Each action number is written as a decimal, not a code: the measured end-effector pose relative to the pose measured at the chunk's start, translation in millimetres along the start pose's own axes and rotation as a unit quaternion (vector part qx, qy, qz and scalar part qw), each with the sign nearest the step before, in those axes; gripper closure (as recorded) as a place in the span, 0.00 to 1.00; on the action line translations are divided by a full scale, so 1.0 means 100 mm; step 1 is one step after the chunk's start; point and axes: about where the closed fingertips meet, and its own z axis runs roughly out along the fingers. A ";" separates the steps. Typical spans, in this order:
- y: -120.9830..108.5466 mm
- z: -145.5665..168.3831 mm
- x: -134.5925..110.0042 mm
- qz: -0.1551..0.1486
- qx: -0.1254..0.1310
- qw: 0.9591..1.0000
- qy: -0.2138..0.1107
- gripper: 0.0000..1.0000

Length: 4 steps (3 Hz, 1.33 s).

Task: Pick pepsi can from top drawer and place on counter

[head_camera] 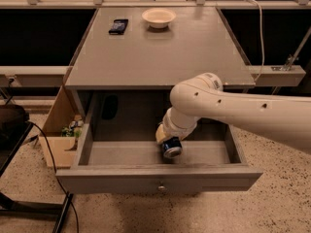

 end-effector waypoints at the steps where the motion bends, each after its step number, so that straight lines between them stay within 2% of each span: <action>1: 0.04 -0.27 0.07 -0.016 0.016 1.000 -0.002 1.00; 2: 0.07 -0.64 0.13 -0.032 0.038 0.999 -0.014 1.00; 4: 0.08 -0.68 0.13 -0.038 0.039 0.998 -0.017 1.00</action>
Offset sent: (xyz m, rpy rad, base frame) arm -0.0412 -0.0176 0.0914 -0.1182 -0.0893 0.0508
